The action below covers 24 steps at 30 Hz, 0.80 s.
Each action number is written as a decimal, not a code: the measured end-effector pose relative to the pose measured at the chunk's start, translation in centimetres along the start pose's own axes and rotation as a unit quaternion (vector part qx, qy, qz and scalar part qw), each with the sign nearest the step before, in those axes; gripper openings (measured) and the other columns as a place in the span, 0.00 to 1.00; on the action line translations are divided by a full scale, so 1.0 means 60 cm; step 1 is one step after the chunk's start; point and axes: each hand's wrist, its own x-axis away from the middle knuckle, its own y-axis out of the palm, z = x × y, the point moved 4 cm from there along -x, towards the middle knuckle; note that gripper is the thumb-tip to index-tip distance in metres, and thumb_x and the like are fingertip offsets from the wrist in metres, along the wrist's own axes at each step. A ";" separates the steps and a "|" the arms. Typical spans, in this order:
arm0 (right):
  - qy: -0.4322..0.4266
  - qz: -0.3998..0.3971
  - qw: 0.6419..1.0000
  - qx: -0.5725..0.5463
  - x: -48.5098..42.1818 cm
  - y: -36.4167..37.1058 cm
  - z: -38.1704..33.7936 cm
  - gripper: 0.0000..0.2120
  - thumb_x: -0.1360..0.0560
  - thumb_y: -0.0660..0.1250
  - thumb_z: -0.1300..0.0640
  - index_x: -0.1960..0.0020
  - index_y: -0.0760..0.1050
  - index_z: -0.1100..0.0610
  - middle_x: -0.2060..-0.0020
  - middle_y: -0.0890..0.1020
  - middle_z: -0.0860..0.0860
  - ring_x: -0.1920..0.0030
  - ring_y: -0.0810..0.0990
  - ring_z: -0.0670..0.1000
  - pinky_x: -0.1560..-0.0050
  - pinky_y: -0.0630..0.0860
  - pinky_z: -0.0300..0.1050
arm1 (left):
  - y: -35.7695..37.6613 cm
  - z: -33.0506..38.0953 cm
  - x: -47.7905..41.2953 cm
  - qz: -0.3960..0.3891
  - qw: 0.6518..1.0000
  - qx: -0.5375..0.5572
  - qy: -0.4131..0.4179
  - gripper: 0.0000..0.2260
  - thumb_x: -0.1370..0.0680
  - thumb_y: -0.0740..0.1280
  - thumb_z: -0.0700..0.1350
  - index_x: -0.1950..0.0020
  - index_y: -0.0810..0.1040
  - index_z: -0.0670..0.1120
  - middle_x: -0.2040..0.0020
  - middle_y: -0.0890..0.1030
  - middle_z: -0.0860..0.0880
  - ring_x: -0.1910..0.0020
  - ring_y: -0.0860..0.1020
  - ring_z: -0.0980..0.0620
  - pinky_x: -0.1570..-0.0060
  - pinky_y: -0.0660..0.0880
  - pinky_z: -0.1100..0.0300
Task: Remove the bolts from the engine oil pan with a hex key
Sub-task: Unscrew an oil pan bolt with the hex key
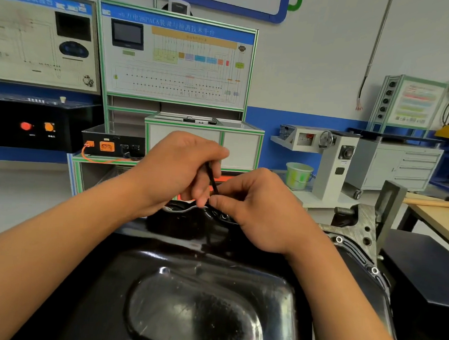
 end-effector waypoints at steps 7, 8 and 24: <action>0.009 0.024 1.000 -0.002 0.000 -0.005 0.005 0.11 0.23 0.71 0.58 0.63 0.81 0.60 0.77 0.73 0.50 0.75 0.65 0.45 0.71 0.64 0.38 | 0.004 0.000 0.011 -0.196 0.958 0.189 -0.095 0.12 0.24 0.62 0.44 0.53 0.83 0.41 0.66 0.80 0.41 0.66 0.79 0.46 0.73 0.74 0.62; 0.013 0.026 1.000 -0.004 0.001 -0.006 0.006 0.12 0.23 0.70 0.59 0.65 0.80 0.59 0.78 0.73 0.48 0.75 0.66 0.45 0.71 0.65 0.37 | 0.005 -0.001 0.012 -0.210 0.956 0.189 -0.086 0.12 0.23 0.61 0.43 0.50 0.83 0.40 0.63 0.80 0.41 0.64 0.79 0.47 0.71 0.75 0.62; -0.004 0.006 1.000 -0.004 -0.001 -0.001 0.005 0.11 0.22 0.72 0.53 0.58 0.85 0.58 0.80 0.69 0.46 0.76 0.65 0.46 0.73 0.62 0.34 | 0.005 0.000 -0.002 0.015 1.000 0.007 0.023 0.18 0.21 0.65 0.44 0.71 0.74 0.46 0.83 0.69 0.45 0.84 0.70 0.47 0.80 0.60 0.66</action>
